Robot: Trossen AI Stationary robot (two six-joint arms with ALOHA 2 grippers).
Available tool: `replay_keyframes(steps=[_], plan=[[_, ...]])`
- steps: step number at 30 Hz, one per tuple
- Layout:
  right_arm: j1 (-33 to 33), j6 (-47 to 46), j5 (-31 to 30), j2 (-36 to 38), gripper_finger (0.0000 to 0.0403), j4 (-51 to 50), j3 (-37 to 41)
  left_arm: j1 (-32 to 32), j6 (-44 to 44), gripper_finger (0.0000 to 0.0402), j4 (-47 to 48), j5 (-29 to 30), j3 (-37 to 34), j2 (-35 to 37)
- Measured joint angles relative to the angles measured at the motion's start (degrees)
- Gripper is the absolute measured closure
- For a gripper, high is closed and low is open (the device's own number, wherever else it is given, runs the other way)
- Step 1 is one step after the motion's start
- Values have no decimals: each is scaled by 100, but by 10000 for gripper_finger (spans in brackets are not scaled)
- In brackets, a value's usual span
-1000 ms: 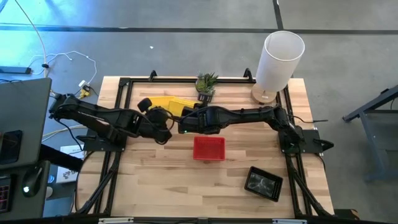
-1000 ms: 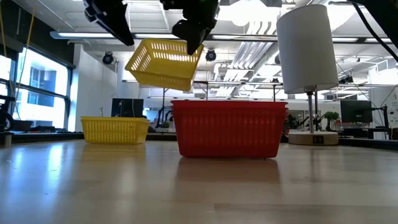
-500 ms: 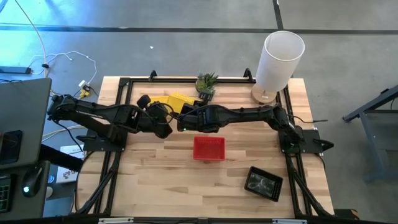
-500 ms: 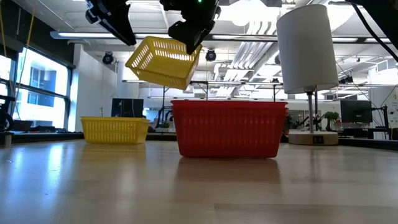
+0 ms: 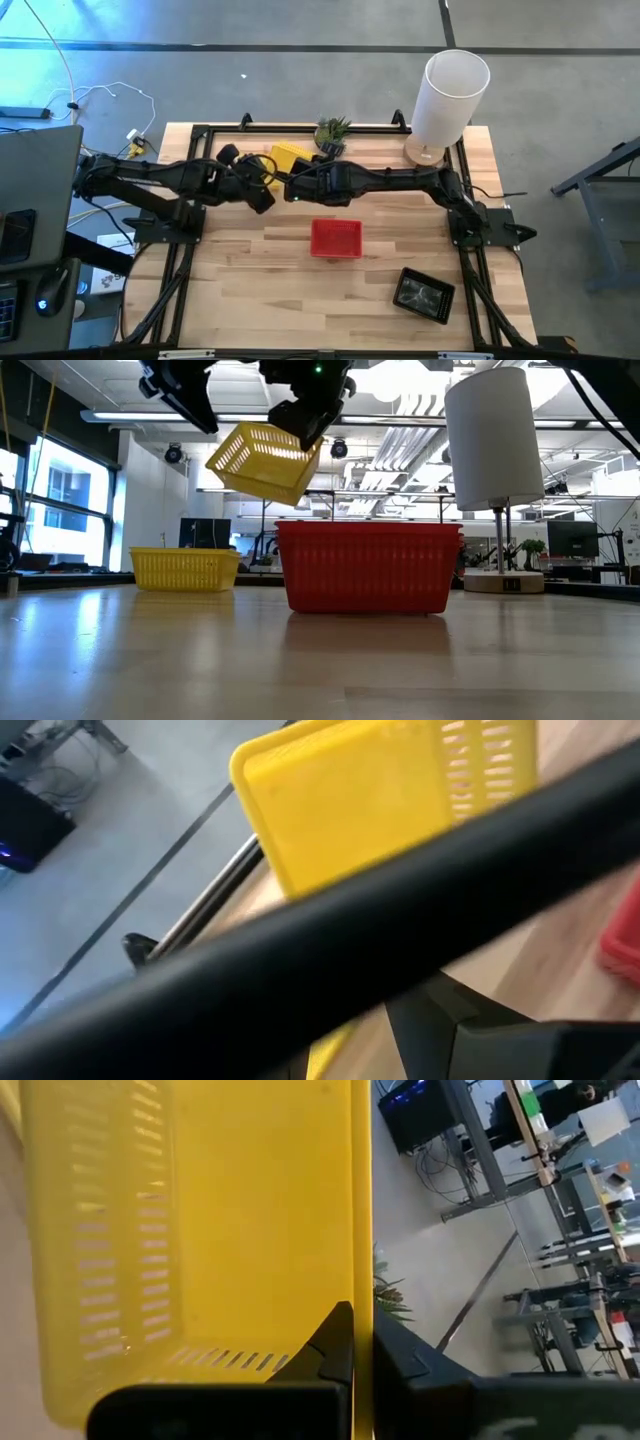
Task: Stack baskets by color
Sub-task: Stack the right yellow bin on top of the left stacked yellow bins
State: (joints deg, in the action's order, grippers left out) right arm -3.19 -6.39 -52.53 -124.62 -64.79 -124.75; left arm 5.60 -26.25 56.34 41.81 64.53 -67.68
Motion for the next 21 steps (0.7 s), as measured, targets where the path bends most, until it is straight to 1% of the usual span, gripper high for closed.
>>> replay_keyframes(steps=[7, 16, 18, 21], plan=[[71, -99, 41, 2, 403, -27, 0, 338, 653, 300, -353, -242, 0, 66], [88, -249, 92, 2, 403, 10, 0, 431, 605, 300, -390, -257, 0, 60], [86, -321, 203, 2, 403, 3, 0, 431, 529, 300, -382, -85, 0, 20], [82, -391, 199, 2, 403, 24, -4, 431, 575, 300, -370, 187, 0, 13]])
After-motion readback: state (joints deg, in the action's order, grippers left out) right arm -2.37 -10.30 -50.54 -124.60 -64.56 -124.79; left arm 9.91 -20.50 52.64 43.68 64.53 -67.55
